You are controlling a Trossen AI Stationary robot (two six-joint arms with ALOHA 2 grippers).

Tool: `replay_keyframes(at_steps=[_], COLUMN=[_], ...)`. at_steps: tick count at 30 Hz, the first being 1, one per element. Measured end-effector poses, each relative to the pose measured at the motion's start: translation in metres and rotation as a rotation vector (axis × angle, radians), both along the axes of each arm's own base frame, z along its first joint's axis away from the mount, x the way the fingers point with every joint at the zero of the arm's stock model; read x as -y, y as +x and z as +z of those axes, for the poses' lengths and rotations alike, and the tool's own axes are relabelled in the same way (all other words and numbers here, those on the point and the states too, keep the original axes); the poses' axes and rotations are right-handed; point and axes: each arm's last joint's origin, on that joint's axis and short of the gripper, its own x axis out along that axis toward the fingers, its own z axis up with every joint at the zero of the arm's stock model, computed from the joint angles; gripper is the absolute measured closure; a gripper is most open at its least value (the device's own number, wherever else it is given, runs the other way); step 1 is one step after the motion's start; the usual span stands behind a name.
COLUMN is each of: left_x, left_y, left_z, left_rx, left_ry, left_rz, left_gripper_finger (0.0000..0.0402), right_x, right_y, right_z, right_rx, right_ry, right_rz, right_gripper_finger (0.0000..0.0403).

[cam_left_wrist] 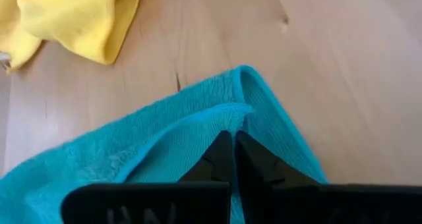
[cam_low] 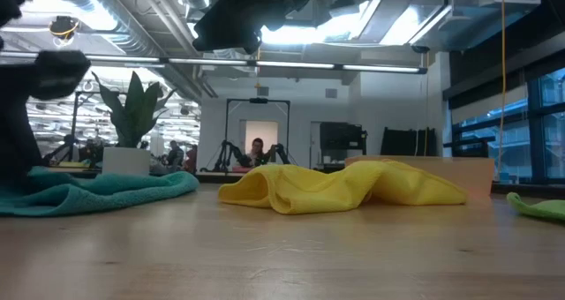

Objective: Roll microfiber towels into tight, uniform cylinder then place into a basket
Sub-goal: Roll the blue microfiber towel

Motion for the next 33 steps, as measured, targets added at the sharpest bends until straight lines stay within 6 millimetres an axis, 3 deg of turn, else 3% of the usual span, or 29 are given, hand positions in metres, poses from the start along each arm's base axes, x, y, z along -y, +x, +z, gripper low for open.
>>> replay_keyframes(at_steps=[10, 19, 33], left_x=[0.008, 0.010, 0.012], left_y=[-0.004, -0.009, -0.028], left_z=[0.030, 0.029, 0.028], left_rx=[-0.056, -0.106, -0.071], left_ry=[-0.070, -0.361, -0.360], left_rz=[0.286, 0.601, 0.706], left_gripper_finger=[0.0401, 0.0401, 0.0401], right_x=[0.000, 0.000, 0.000], right_y=[0.000, 0.000, 0.001], right_z=[0.000, 0.000, -0.001], right_rx=[0.000, 0.001, 0.010], right_ry=[-0.001, -0.003, -0.023], right_rz=[0.001, 0.003, 0.020], right_gripper_finger=[0.0246, 0.0246, 0.0246])
